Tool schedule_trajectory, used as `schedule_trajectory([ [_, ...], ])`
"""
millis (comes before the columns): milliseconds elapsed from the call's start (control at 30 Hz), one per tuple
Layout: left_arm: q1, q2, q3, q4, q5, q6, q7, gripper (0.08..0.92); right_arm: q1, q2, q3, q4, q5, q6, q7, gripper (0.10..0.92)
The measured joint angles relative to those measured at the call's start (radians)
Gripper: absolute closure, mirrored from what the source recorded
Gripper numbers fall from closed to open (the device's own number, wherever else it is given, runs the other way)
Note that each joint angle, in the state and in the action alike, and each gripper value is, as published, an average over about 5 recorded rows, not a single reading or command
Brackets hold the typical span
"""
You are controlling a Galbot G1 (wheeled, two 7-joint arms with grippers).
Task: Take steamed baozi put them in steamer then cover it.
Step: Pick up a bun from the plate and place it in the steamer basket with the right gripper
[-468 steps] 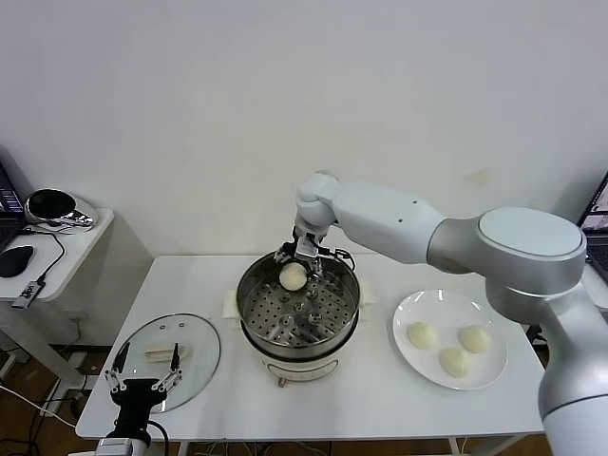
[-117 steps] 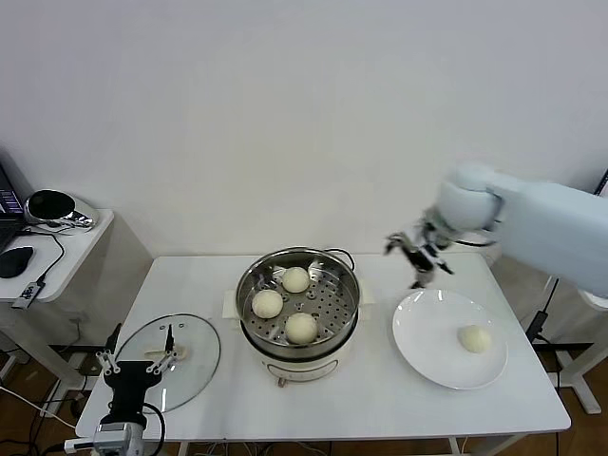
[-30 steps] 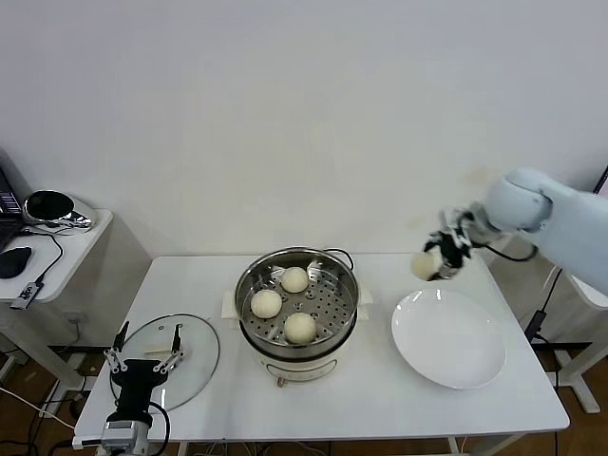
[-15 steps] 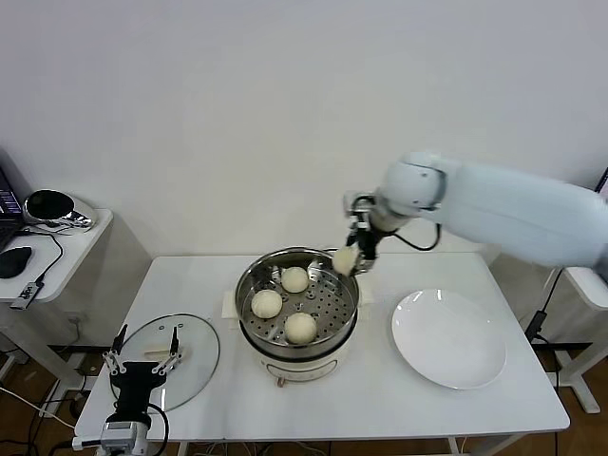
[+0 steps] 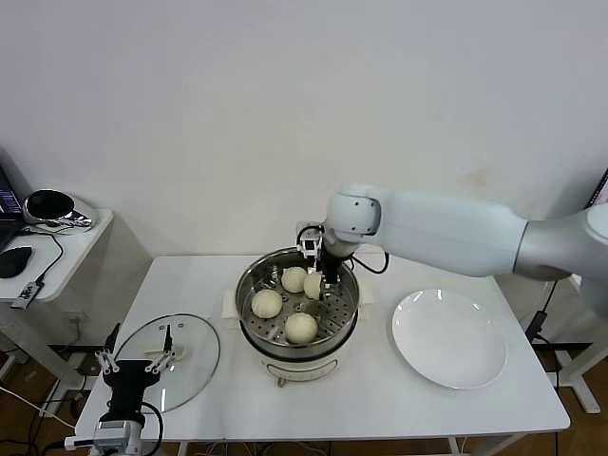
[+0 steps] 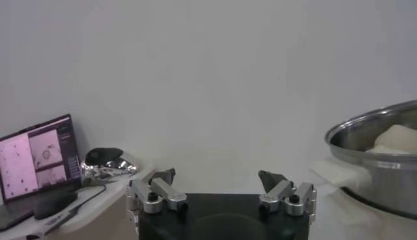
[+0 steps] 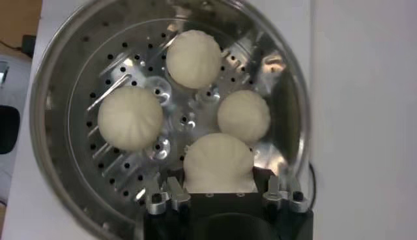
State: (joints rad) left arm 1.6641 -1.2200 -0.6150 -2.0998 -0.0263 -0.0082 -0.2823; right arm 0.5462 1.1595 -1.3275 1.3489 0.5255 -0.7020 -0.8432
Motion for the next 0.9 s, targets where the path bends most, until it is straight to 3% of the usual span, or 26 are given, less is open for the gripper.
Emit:
schedule_trajectory([
  [567,-0.001,-0.008,-0.008,0.006,-0.002,-0.001,0.002,0.177,-0.041,-0.024,-0.008,0.015,-0.039,-0.019,-0.001,0.378],
  [900,-0.002,-0.010,-0.012,0.005,-0.002,-0.001,0.002,0.177,-0.056,-0.053,0.016,0.022,-0.072,-0.018,0.000,0.209],
])
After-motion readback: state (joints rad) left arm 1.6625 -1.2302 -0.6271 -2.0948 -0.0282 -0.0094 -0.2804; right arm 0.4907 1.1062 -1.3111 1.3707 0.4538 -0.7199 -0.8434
